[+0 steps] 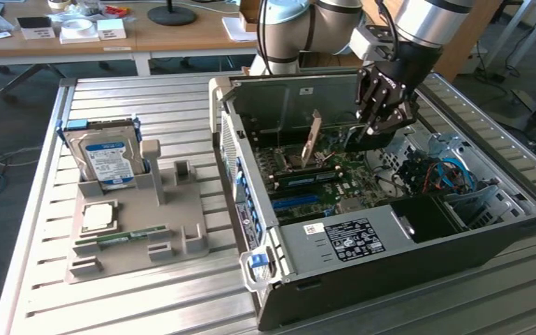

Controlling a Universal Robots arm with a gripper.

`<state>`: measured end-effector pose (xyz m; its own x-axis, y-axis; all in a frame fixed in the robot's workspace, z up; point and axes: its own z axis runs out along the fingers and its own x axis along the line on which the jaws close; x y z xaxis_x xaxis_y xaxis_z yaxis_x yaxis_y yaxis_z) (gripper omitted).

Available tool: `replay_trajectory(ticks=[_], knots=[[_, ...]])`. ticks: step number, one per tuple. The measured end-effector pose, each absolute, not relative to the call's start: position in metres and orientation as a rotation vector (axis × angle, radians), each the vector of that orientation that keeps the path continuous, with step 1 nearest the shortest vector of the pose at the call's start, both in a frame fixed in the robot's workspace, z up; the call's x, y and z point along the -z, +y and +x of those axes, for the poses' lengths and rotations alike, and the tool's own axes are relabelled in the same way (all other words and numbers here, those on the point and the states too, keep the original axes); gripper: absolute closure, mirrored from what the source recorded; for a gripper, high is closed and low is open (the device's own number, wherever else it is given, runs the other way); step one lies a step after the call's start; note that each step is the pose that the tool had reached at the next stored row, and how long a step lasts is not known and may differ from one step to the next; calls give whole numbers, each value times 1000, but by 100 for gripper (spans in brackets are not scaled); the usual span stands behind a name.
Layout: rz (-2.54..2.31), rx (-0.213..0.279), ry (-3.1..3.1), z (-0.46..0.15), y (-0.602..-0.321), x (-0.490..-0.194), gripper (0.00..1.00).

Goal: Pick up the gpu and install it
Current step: 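Insert the gpu into the slot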

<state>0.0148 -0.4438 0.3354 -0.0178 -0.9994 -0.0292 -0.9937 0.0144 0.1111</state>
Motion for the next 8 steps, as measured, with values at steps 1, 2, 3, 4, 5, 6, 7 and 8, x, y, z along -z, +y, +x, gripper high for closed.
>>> replay_trajectory(ticks=[1,2,3,4,5,6,7,8], knots=[[2161,154,-2196,15,-444,-335,73],[2161,154,-2196,15,-444,-335,73],[2160,154,-2196,14,-444,-335,73],[2161,154,-2196,14,-444,-335,73],[2161,154,-2196,13,-444,-335,73],[2161,154,-2196,12,-444,-335,73],[2161,154,-2196,11,-444,-335,73],[2161,154,-2196,10,-444,-335,73]])
